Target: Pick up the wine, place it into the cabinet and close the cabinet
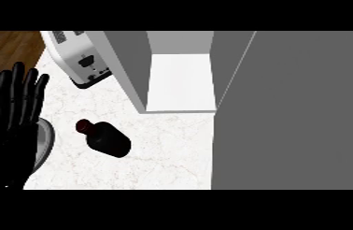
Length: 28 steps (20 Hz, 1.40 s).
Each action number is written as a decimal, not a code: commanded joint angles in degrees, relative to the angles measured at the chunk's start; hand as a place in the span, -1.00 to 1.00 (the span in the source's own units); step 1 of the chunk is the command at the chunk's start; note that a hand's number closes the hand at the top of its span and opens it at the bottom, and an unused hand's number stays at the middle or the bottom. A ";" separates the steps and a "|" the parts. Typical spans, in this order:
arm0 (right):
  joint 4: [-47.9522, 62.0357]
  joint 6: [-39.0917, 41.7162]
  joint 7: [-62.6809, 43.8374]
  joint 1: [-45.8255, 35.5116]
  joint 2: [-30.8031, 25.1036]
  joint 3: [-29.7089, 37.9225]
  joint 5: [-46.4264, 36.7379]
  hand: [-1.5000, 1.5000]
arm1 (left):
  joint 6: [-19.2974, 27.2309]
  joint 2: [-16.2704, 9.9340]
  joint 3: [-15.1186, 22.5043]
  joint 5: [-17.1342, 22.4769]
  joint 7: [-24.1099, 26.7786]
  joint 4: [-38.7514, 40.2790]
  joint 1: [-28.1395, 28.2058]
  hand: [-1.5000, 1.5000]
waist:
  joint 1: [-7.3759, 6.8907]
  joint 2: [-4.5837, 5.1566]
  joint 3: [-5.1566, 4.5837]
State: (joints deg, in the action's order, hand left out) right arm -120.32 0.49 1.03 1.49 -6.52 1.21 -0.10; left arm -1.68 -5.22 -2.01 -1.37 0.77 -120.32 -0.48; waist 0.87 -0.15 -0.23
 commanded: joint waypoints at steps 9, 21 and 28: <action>-7.47 9.42 -5.34 7.60 0.93 -15.13 5.37 -1.00 | 27.97 5.17 6.69 -7.05 -18.85 13.95 -16.38 -1.00 | 1.60 0.19 0.29; -26.73 8.27 -17.59 14.22 -2.46 -13.68 10.18 -1.00 | 48.75 5.22 22.40 -23.85 -46.28 19.56 -39.14 -1.00 | 0.04 -0.11 0.31; -30.91 6.74 -22.67 14.90 -2.61 -16.31 10.17 -1.00 | 57.16 5.22 30.08 -32.29 -56.95 20.98 -43.58 -1.00 | -0.03 -0.21 0.29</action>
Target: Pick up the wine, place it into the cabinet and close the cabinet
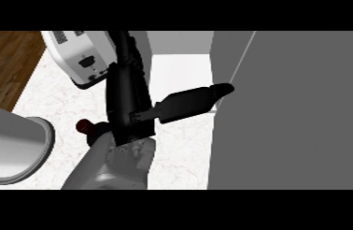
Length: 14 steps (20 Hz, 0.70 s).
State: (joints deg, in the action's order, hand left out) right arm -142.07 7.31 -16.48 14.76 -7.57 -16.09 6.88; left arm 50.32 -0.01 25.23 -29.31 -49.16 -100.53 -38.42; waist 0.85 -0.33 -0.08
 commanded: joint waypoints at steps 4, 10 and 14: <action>-12.71 -2.16 -7.49 2.90 -1.06 -1.86 0.73 -1.00 | 6.27 0.01 3.36 -7.69 -11.52 3.25 -7.82 -1.00 | 0.23 -0.10 0.13; -11.29 -3.93 -8.21 0.73 -0.54 -2.88 -0.76 -1.00 | 5.27 0.01 3.80 -15.95 -21.23 0.99 -10.74 -1.00 | -0.32 -0.22 0.13; -15.73 -5.87 -13.00 0.59 -1.53 -4.43 -2.74 -1.00 | 3.21 0.01 1.12 -16.74 -18.51 0.74 -8.40 -1.00 | -0.20 -0.18 0.04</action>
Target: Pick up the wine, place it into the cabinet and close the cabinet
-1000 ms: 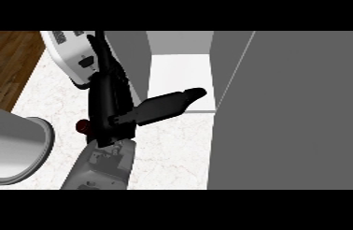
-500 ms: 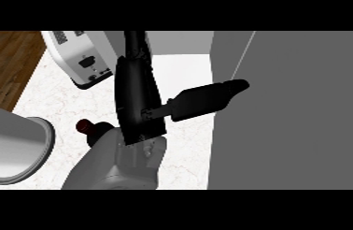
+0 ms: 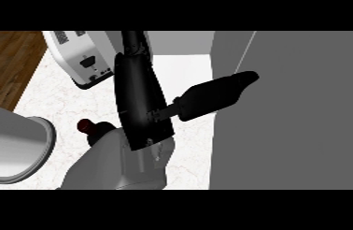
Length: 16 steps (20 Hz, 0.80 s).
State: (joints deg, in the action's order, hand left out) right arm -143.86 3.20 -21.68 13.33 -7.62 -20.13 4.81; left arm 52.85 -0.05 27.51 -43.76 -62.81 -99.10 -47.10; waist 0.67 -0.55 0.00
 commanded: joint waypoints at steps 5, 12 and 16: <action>-9.54 -1.81 -3.41 2.30 -0.68 -1.91 -1.45 -1.00 | -0.69 0.04 -0.27 -7.47 -11.82 -3.05 -0.77 -1.00 | 0.00 -0.05 0.05; -12.31 -3.10 -4.79 3.10 -1.86 -2.12 -1.40 -1.00 | -6.28 0.05 -2.22 -10.83 -10.87 -10.97 7.68 -1.00 | -0.41 -0.09 0.00; -13.02 -2.04 -5.06 2.40 -3.99 1.37 2.41 -1.00 | -11.91 -0.59 -7.11 -10.15 -10.20 -14.09 7.29 -1.00 | -0.34 0.10 0.02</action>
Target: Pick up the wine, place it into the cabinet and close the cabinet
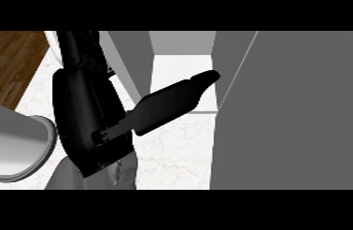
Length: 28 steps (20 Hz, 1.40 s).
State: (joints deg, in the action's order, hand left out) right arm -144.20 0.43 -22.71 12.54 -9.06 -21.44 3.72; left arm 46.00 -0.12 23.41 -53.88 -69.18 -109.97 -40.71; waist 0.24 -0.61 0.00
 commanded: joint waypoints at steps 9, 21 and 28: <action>-12.19 -0.57 -5.14 1.86 -2.02 -0.30 1.89 -1.00 | -10.01 -1.99 -1.81 -2.77 -3.16 -15.42 14.02 -1.00 | -0.16 0.17 -0.02; -12.36 -2.06 -6.89 -1.46 -2.87 0.39 1.45 -1.00 | -5.83 -3.34 -3.86 5.13 6.07 -16.66 27.93 -1.00 | 0.39 0.46 -0.05; -15.61 -3.78 -9.93 -1.92 -3.27 0.45 2.17 -1.00 | -1.70 -4.52 -2.81 10.87 13.20 -16.36 37.52 -1.00 | 0.70 0.35 -0.11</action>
State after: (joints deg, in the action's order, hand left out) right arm -144.55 -2.92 -26.52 7.17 -10.63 -21.79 3.05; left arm 42.25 -3.74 19.76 -46.48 -58.59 -126.95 -8.83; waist 0.65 -0.25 -0.09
